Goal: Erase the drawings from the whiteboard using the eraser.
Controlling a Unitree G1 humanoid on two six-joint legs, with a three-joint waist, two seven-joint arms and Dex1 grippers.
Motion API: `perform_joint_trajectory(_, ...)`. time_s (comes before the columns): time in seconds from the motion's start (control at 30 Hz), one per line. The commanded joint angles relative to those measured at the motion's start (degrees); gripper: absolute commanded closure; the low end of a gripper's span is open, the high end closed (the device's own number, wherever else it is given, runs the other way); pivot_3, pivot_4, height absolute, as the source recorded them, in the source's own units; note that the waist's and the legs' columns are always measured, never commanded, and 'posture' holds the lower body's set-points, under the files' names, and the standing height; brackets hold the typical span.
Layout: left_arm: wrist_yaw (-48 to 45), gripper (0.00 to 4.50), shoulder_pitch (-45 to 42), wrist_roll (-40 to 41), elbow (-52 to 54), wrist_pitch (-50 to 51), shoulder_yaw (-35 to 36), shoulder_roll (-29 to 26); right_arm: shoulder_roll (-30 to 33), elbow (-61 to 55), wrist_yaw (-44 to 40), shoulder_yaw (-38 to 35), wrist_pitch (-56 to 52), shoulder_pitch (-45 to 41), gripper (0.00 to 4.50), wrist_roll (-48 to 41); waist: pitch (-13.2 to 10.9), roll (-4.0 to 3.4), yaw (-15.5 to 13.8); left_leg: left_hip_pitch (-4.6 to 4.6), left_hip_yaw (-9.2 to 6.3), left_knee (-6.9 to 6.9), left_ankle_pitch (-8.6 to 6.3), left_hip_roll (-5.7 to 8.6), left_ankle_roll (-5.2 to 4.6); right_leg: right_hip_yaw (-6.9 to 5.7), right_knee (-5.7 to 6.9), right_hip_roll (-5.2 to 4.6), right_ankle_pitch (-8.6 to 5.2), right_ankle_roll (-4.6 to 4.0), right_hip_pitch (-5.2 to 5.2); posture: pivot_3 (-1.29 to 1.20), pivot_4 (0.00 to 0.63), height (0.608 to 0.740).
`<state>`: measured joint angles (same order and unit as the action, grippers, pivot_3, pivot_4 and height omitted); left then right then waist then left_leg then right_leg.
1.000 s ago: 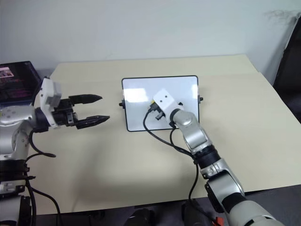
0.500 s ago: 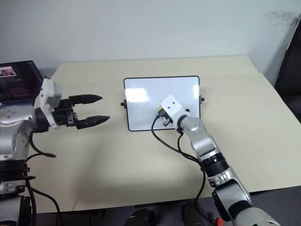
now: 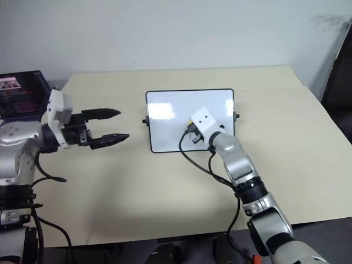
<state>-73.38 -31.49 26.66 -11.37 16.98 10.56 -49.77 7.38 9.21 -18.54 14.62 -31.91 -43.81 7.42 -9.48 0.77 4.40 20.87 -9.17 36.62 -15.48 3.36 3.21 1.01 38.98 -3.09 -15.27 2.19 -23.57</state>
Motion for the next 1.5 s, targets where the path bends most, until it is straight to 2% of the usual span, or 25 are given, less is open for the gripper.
perform_joint_trajectory(0.03,-0.3,0.00,-1.3,0.3,0.3,-0.8,0.5,-0.2,-1.8,-1.2,1.0,-0.7,1.1,-2.6,3.54,-0.2,0.0,0.00,0.1,0.00,0.00,-0.01,0.00,-0.01,0.00,0.00,-0.01,0.00,0.00,0.00,-0.01,0.00,0.150,0.740)
perform_joint_trajectory(0.37,-0.3,0.00,-1.0,0.3,0.3,-0.7,0.9,-0.6,-3.1,2.2,1.6,-0.4,1.8,-2.5,3.54,0.2,0.0,0.00,0.3,0.05,0.01,-0.12,0.00,-0.01,0.00,0.03,-0.05,-0.02,0.00,0.00,-0.10,0.00,0.150,0.740)
perform_joint_trajectory(0.87,-0.1,0.00,-0.5,0.5,0.8,-0.5,0.9,-0.5,1.7,-4.2,-0.1,-0.6,-1.9,3.9,3.54,0.8,0.0,0.00,0.2,0.04,0.01,-0.11,0.00,0.00,0.00,0.01,-0.04,-0.01,0.00,0.00,-0.06,0.00,0.150,0.740)
perform_joint_trajectory(1.2,0.0,0.00,-0.9,0.4,0.6,-0.8,0.4,0.2,1.5,-17.7,-2.9,-4.5,-12.4,7.0,3.54,-5.6,0.0,0.00,0.2,0.05,0.01,-0.12,-0.01,-0.02,0.00,0.02,-0.05,-0.02,-0.01,0.00,-0.08,0.00,0.150,0.740)
perform_joint_trajectory(1.3,0.3,0.00,-0.3,0.4,1.0,-0.9,0.7,0.5,-4.1,-25.7,-6.1,-10.5,-20.2,9.4,3.54,-17.2,0.0,0.01,0.1,0.06,-0.02,-0.15,-0.01,-0.06,0.00,0.01,-0.07,-0.03,-0.01,0.00,-0.08,0.00,0.150,0.740)
perform_joint_trajectory(1.4,0.5,0.00,-0.1,0.4,1.2,-0.9,0.7,0.7,-4.6,-29.4,-6.8,-12.2,-22.6,11.9,3.54,-21.0,0.0,0.00,0.2,0.05,-0.01,-0.18,-0.01,-0.08,-0.01,0.04,-0.08,-0.03,0.00,0.00,-0.09,0.00,0.150,0.740)
perform_joint_trajectory(1.5,0.5,0.00,0.2,0.4,1.2,-1.1,0.9,0.9,-3.0,-31.2,-7.1,-10.7,-22.0,15.2,3.54,-21.9,0.0,0.01,-0.2,0.05,-0.02,-0.18,-0.01,-0.04,-0.01,0.01,-0.13,-0.04,-0.01,0.00,-0.07,0.00,0.150,0.740)
